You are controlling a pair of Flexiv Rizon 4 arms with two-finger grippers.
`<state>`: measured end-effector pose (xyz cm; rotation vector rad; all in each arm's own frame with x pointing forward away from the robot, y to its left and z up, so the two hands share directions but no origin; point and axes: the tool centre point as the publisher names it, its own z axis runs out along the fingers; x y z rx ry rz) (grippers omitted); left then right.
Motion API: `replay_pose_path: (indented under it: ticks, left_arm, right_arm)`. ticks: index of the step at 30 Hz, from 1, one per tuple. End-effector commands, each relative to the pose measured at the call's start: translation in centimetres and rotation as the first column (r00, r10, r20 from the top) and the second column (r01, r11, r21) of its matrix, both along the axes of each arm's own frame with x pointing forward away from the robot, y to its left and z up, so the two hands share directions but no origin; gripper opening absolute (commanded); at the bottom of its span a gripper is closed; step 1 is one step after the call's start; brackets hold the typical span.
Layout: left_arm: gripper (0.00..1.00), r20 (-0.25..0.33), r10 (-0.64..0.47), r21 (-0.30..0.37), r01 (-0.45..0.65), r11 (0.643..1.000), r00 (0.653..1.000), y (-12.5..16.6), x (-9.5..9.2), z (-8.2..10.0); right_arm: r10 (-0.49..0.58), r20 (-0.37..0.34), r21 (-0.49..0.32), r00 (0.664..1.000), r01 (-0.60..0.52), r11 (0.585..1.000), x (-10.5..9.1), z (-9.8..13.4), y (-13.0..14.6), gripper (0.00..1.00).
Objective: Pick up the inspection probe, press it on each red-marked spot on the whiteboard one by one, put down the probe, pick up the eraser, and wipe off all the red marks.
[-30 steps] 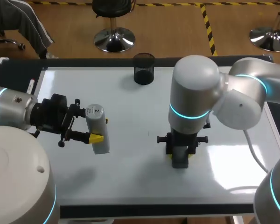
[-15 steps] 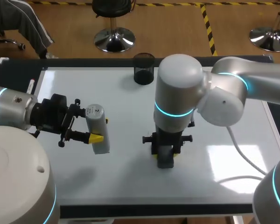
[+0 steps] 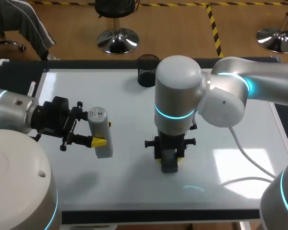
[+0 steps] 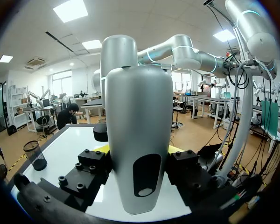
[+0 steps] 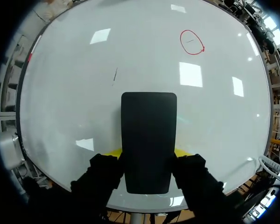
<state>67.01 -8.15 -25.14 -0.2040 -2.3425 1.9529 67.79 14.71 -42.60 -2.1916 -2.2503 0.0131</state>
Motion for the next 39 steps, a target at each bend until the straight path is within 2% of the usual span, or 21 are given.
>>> replay_pose_path:
  ticks: [1,8,25,32,33,39]
  left_arm:
    - [0.0,0.001,0.0,0.0,0.0,1.0,1.0,0.1,-0.1,0.1]
    - [0.0,0.001,0.0,0.0,0.0,1.0,1.0,0.1,-0.1,0.1]
    - [0.0,0.001,0.0,0.0,0.0,1.0,1.0,0.1,-0.1,0.1]
    - [0.0,0.001,0.0,0.0,0.0,1.0,1.0,0.1,-0.1,0.1]
    - [0.0,0.001,0.0,0.0,0.0,1.0,1.0,0.1,-0.1,0.1]
    - [0.0,0.001,0.0,0.0,0.0,1.0,1.0,0.1,-0.1,0.1]
  right_arm:
    - [-0.001,0.0,0.013,1.0,0.001,1.0,0.0,-0.8,-1.7,0.0]
    - [-0.001,-0.009,0.032,1.0,0.002,0.999,-0.2,-0.9,-4.0,0.0]
    - [-0.059,0.001,0.022,0.998,0.059,0.998,0.0,0.3,-9.9,0.0]
    - [-0.06,-0.024,0.059,0.998,0.061,0.996,0.3,1.0,-11.6,0.0]
    - [-0.056,-0.036,0.085,0.998,0.059,0.995,0.4,1.2,-11.9,0.0]
    - [-0.042,-0.047,0.097,0.998,0.046,0.994,0.7,2.3,-13.4,0.0]
